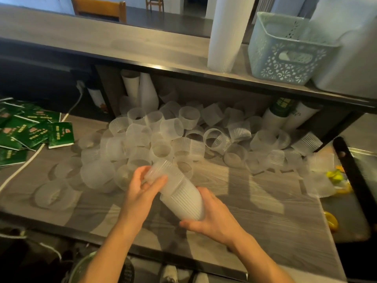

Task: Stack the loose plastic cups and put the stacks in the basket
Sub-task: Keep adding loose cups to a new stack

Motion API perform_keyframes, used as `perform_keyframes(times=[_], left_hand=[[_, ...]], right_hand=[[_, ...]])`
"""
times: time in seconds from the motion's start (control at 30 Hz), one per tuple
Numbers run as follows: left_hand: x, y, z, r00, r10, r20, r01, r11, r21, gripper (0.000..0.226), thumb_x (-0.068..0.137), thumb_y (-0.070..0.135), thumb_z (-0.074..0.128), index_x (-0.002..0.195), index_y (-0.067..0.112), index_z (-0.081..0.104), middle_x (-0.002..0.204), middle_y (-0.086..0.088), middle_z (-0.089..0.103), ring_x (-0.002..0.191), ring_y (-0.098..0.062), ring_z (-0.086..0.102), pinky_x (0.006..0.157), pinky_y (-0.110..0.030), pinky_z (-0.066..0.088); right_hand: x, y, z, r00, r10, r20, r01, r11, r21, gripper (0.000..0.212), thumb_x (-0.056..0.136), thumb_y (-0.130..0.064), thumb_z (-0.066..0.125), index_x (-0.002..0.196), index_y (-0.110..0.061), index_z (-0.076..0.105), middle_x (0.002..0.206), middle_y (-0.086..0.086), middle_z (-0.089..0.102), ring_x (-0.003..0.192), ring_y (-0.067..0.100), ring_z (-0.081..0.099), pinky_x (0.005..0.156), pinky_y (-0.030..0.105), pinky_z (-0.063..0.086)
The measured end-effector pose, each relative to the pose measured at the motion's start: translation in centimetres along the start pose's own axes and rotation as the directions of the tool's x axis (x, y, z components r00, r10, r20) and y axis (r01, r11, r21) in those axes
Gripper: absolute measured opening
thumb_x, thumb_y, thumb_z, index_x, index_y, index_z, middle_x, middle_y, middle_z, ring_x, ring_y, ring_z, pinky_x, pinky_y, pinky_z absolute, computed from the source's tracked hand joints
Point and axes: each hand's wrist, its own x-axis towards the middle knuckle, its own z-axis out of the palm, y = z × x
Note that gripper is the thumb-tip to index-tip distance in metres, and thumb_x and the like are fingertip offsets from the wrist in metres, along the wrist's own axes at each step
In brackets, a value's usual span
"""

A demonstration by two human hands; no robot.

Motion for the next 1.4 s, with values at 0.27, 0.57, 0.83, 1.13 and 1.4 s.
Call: perform_keyframes(times=[0.27,0.57,0.83,1.13,1.4], left_hand=[[2.6,2.5,-2.1,0.898,-0.158,0.411,-0.073,0.868,0.491,0.085,0.073,0.039,0.079,0.144,0.048,0.033,0.126,0.014,0.054,0.108,-0.002,0.061,0.093,-0.022,0.049],[2.0,1.1,0.6,0.981,0.0,0.196,-0.019,0.996,0.093,0.054,0.067,0.034,0.077,0.118,0.027,0.06,0.103,0.009,0.072,0.097,-0.003,0.067,0.075,-0.016,0.052],[0.5,-1.3,2.3,0.996,0.067,0.053,-0.062,0.995,-0.084,0.059,0.075,0.03,0.07,0.132,0.028,0.053,0.108,0.019,0.071,0.103,0.003,0.064,0.077,-0.009,0.049],[0.8,-3.7,0.3,0.937,0.09,0.338,-0.222,0.899,0.377,0.074,0.075,0.08,0.05,0.142,0.057,0.032,0.144,0.035,0.035,0.133,0.014,0.031,0.105,-0.023,0.036],[3.8,-3.5,-0.8,0.96,0.259,-0.104,-0.155,0.806,0.571,0.062,0.082,0.059,0.06,0.137,0.034,0.043,0.129,0.01,0.051,0.119,-0.012,0.05,0.098,-0.039,0.046]], right_hand=[[0.0,0.4,-1.0,1.0,0.011,0.009,-0.009,0.986,-0.166,0.083,0.067,-0.062,0.076,0.132,-0.031,0.036,0.124,-0.01,0.046,0.107,0.017,0.054,0.09,0.04,0.048],[0.2,0.2,-0.4,0.996,0.079,-0.028,-0.077,0.995,0.056,0.083,0.063,-0.064,0.077,0.129,-0.034,0.038,0.119,-0.013,0.049,0.105,0.007,0.053,0.089,0.035,0.051],[0.2,0.4,0.1,0.997,0.074,-0.005,-0.072,0.983,0.168,0.085,0.061,-0.065,0.078,0.13,-0.035,0.039,0.121,-0.014,0.052,0.108,0.004,0.054,0.091,0.036,0.052],[0.4,0.9,-0.2,0.994,0.104,-0.022,-0.098,0.977,0.191,0.081,0.062,-0.065,0.077,0.127,-0.035,0.039,0.119,-0.017,0.053,0.105,0.003,0.056,0.085,0.032,0.053],[0.5,2.1,0.0,0.98,0.187,-0.062,-0.175,0.971,0.161,0.082,0.06,-0.066,0.077,0.126,-0.037,0.038,0.118,-0.017,0.051,0.104,0.003,0.053,0.085,0.03,0.051]])
